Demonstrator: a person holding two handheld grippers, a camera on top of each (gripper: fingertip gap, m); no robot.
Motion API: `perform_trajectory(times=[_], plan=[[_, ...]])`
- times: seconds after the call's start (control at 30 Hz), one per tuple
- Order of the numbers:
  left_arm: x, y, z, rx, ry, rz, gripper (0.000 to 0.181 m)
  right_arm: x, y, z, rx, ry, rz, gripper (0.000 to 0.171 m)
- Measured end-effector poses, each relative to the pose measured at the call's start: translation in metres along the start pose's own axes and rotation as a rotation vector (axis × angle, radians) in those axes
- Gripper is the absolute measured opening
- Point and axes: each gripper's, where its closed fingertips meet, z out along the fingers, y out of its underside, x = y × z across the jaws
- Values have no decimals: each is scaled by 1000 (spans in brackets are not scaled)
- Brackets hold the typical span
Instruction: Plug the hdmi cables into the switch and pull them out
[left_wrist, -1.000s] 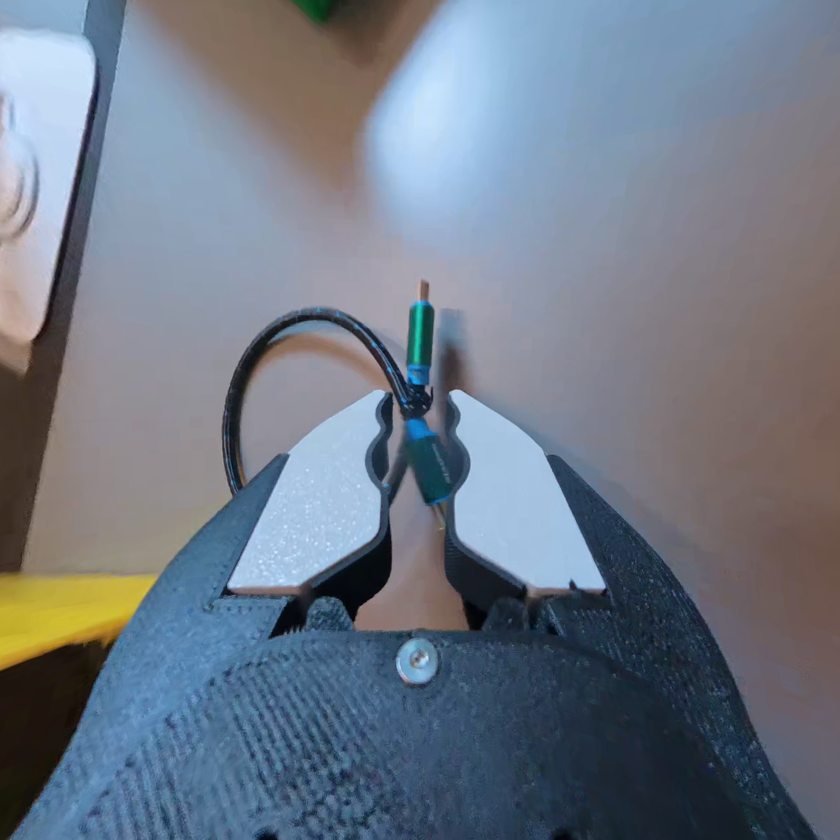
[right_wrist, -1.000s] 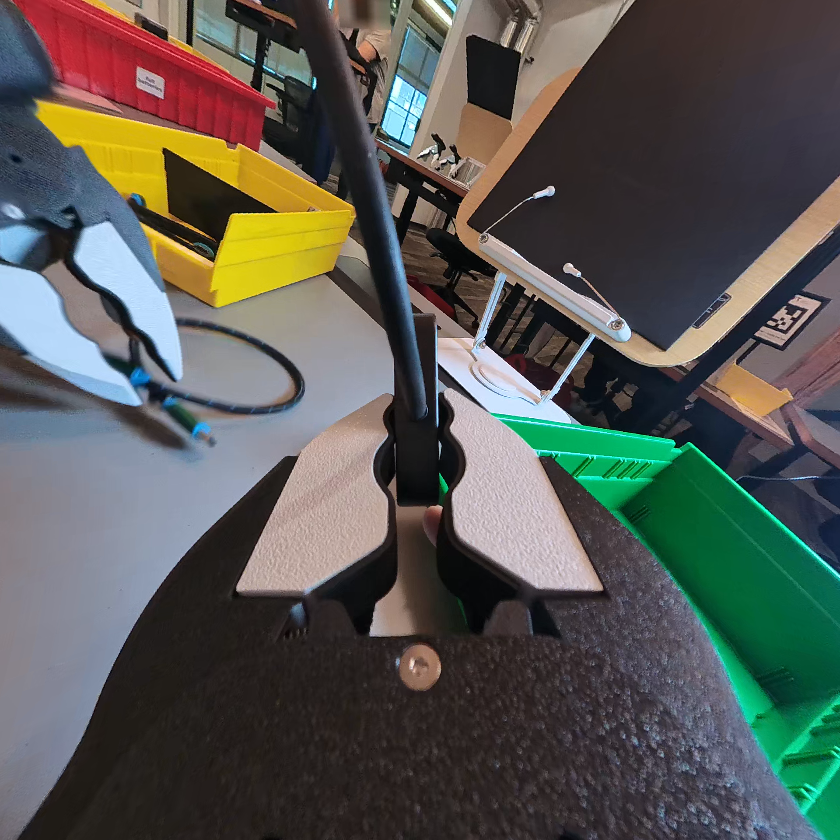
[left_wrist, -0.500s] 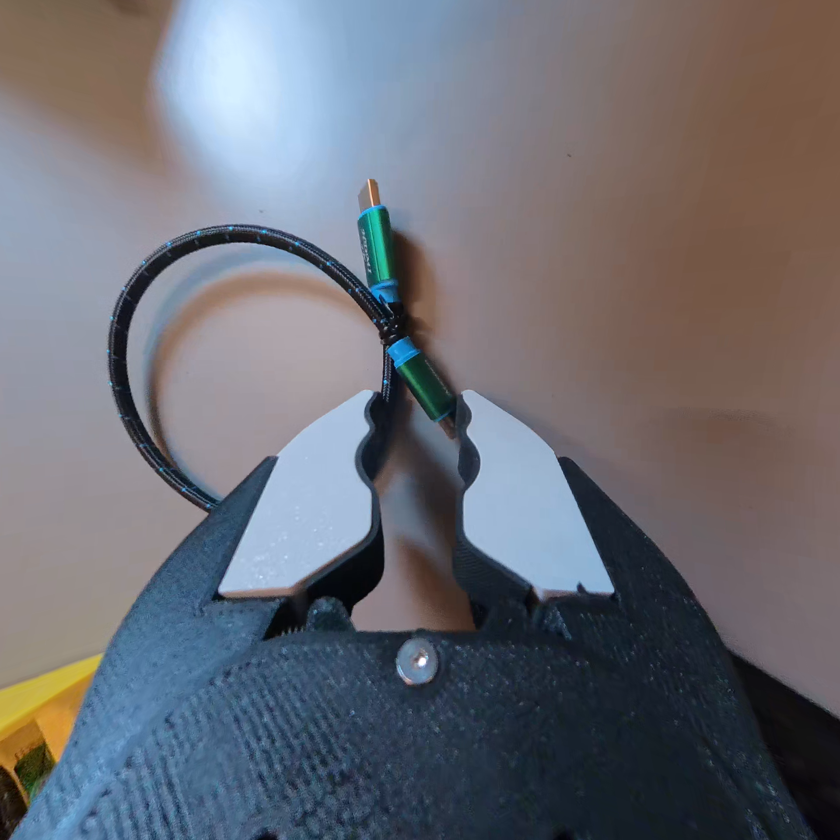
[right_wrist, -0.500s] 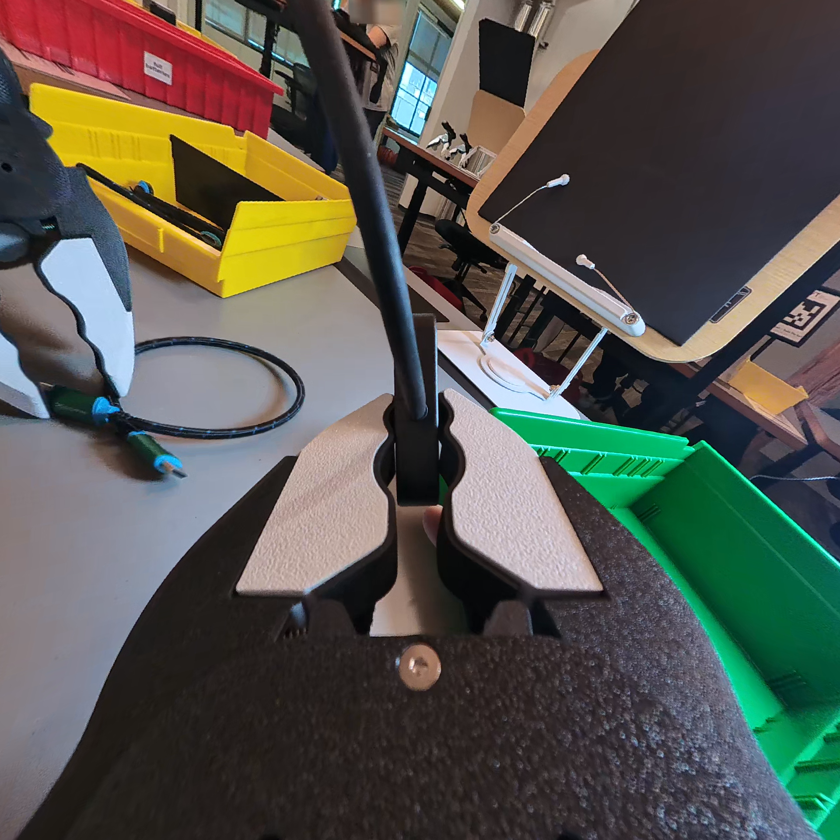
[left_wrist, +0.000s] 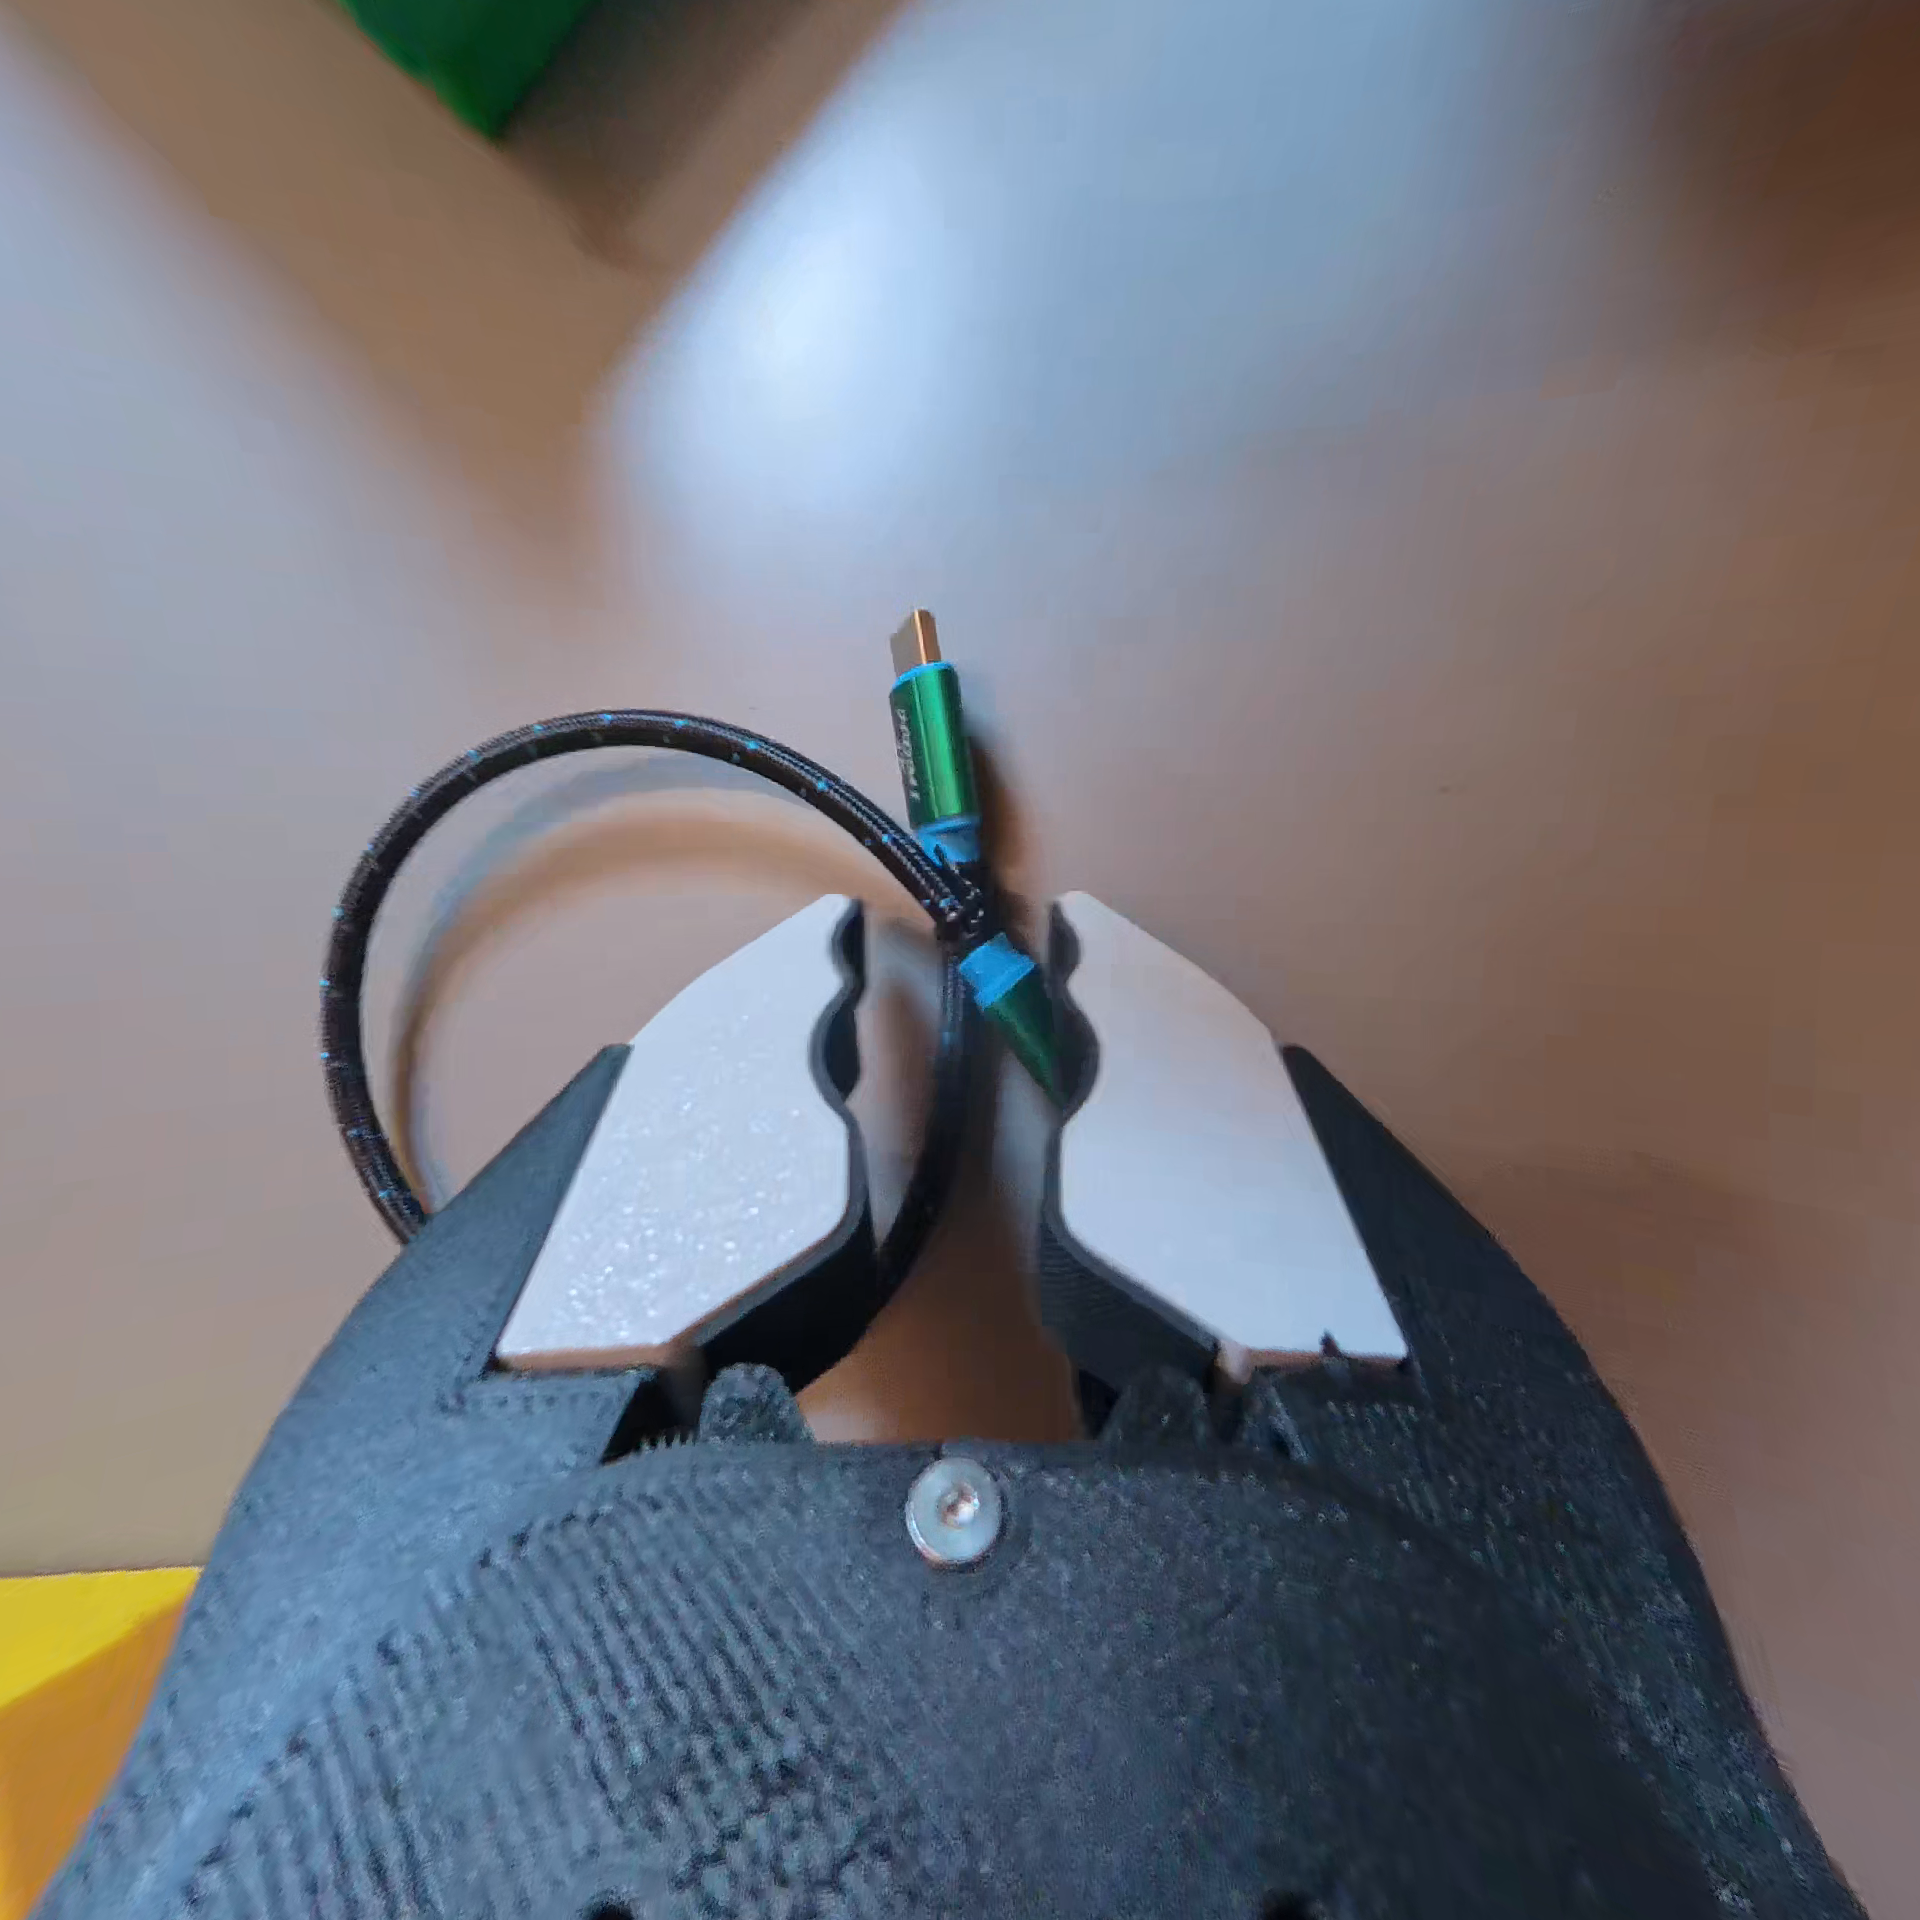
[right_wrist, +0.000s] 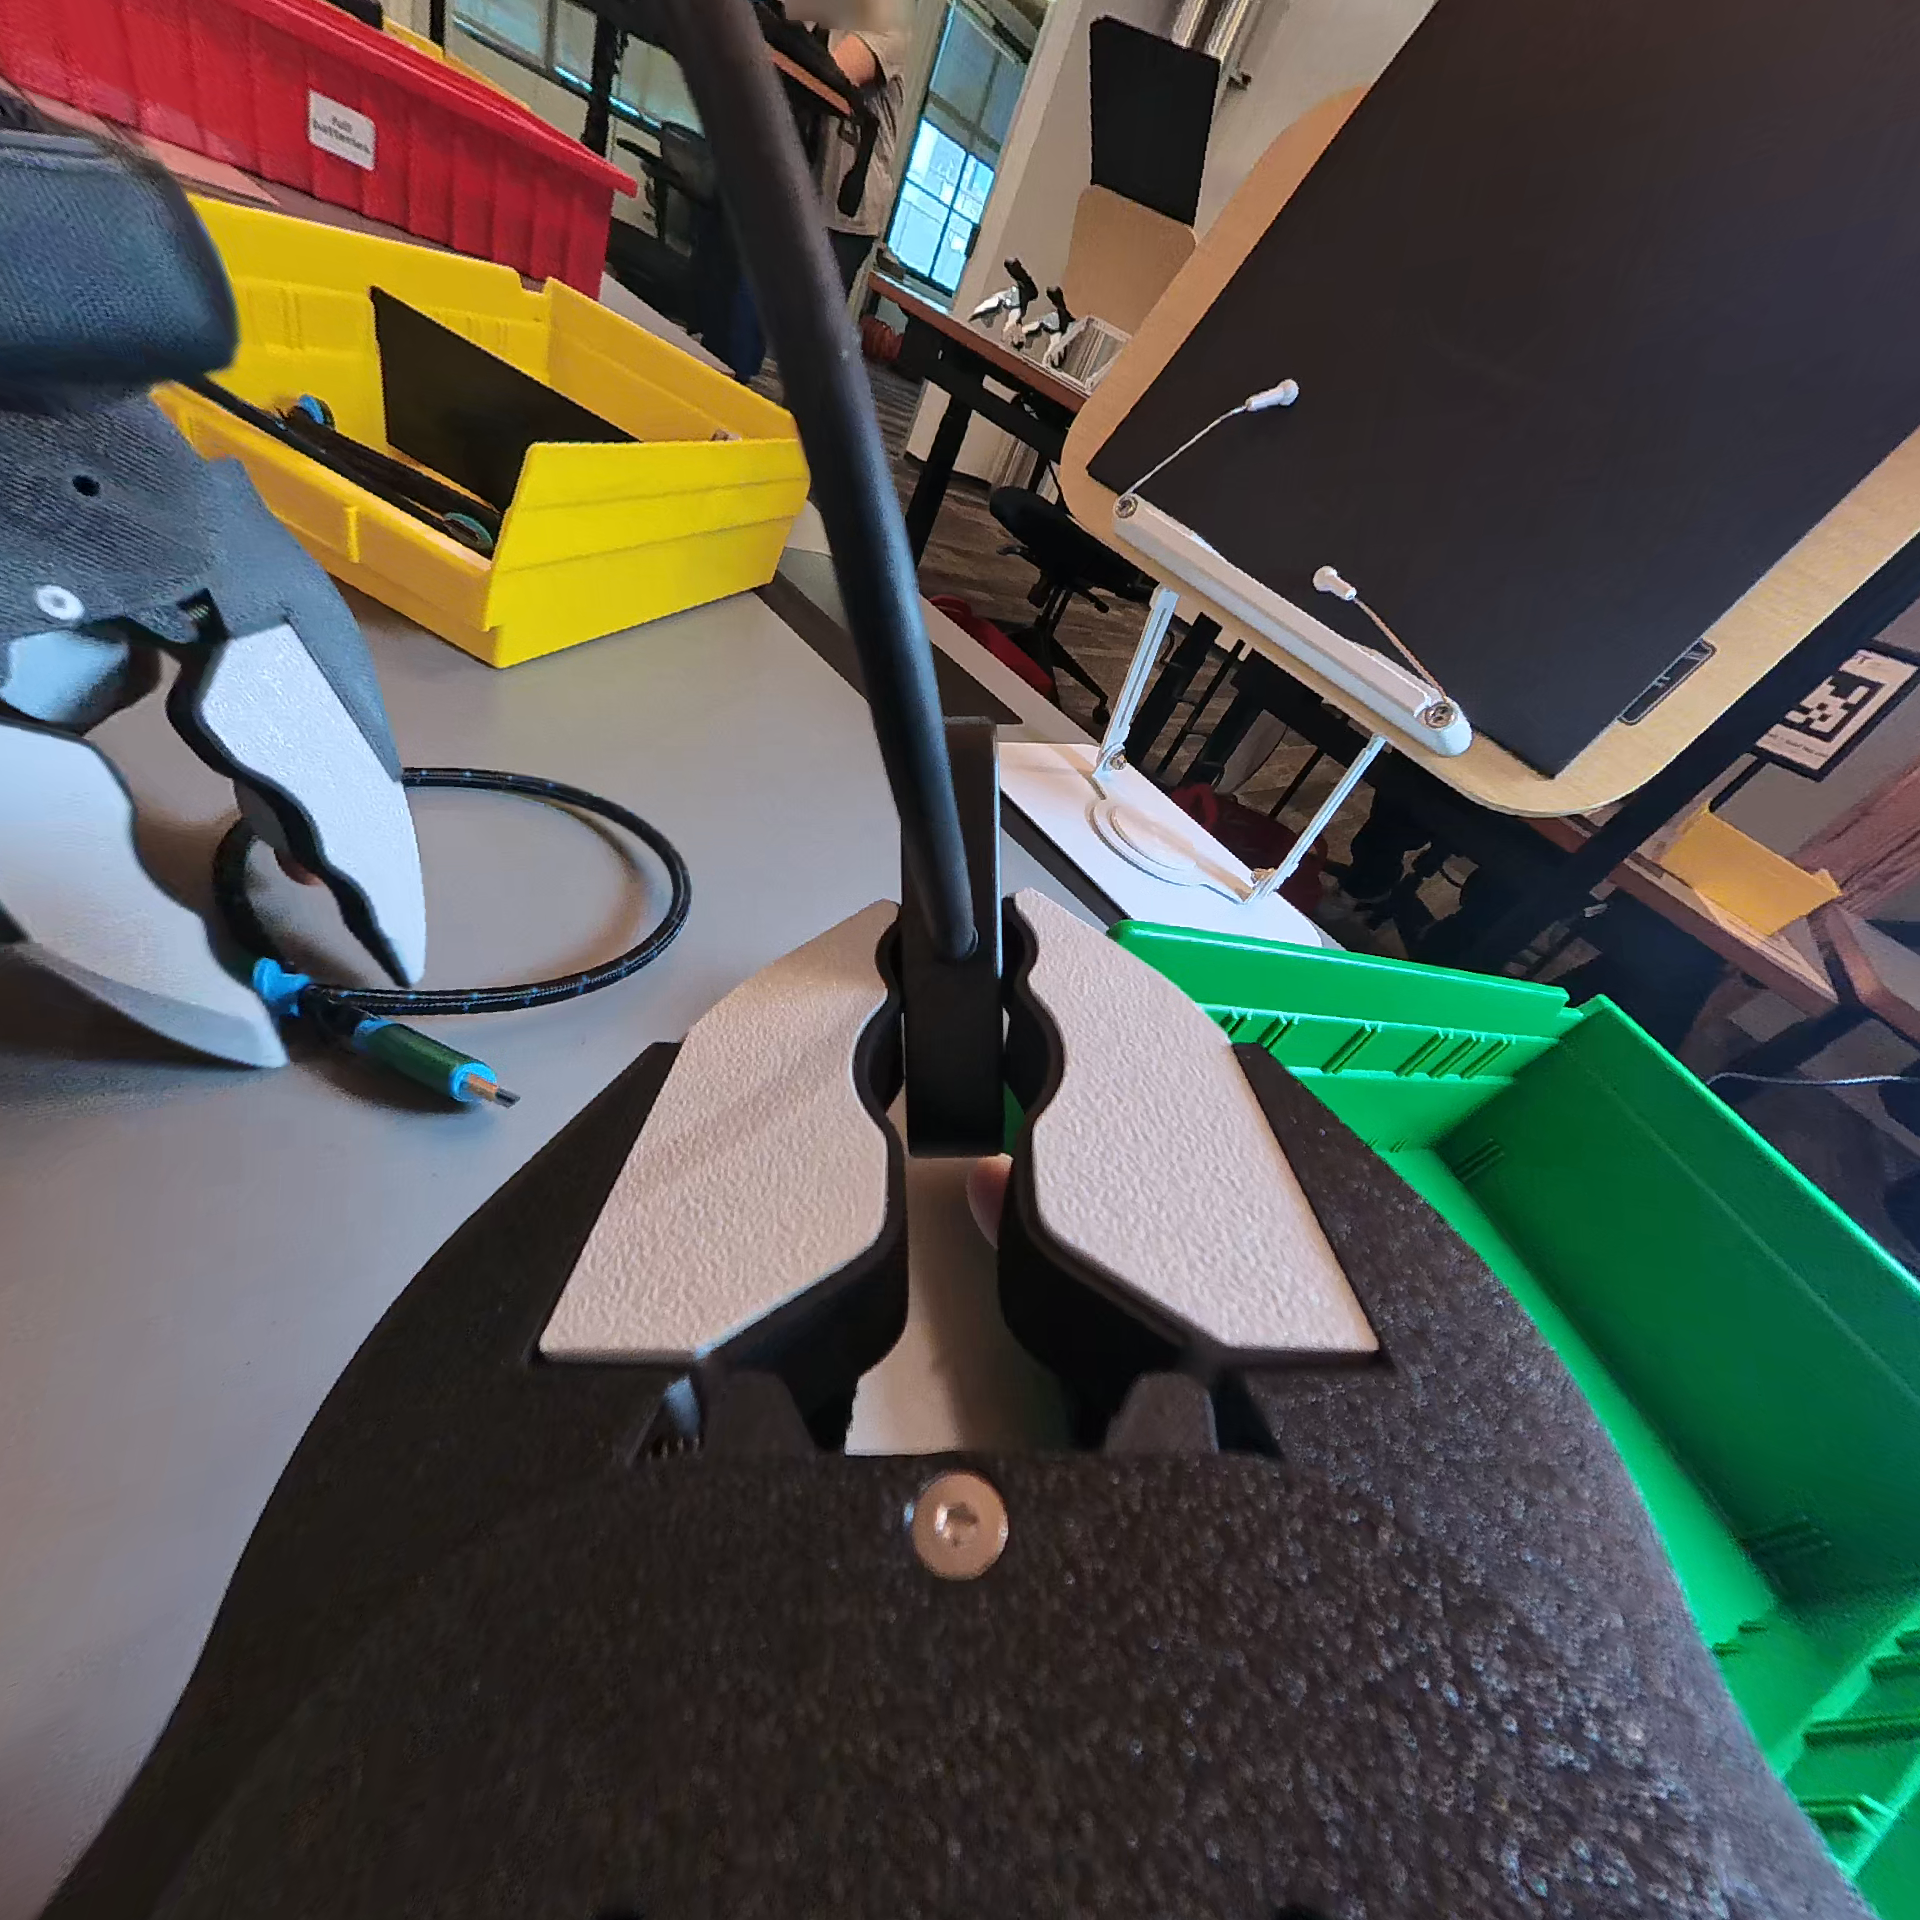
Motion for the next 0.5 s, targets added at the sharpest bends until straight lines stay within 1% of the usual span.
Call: perform_trajectory(times=[0.07, 0.13, 0.2, 0.3, 0.37, 0.43, 0.5], plan=[[-5, 2, 2, -23, -38, 43, 19, 0, -2, -1, 6, 2, -8, 14], [-9, 3, 2, -38, -66, 75, 15, 0, -5, -3, 17, 1, -17, 14], [-21, 7, 1, -54, -135, 136, 12, -2, -7, -3, 23, -3, -50, 14], [-49, 15, -7, -61, -255, 151, 12, -7, -10, -6, 34, -11, -144, 14], [-70, 12, -23, -28, -370, 165, 12, -13, -12, -8, 54, -20, -249, 14], [-89, 2, -46, 39, -502, 190, 12, -20, -11, -7, 44, -15, -373, 14], [-103, -6, -69, 85, -647, 248, 12, -31, -9, -5, 35, -21, -499, 15]])
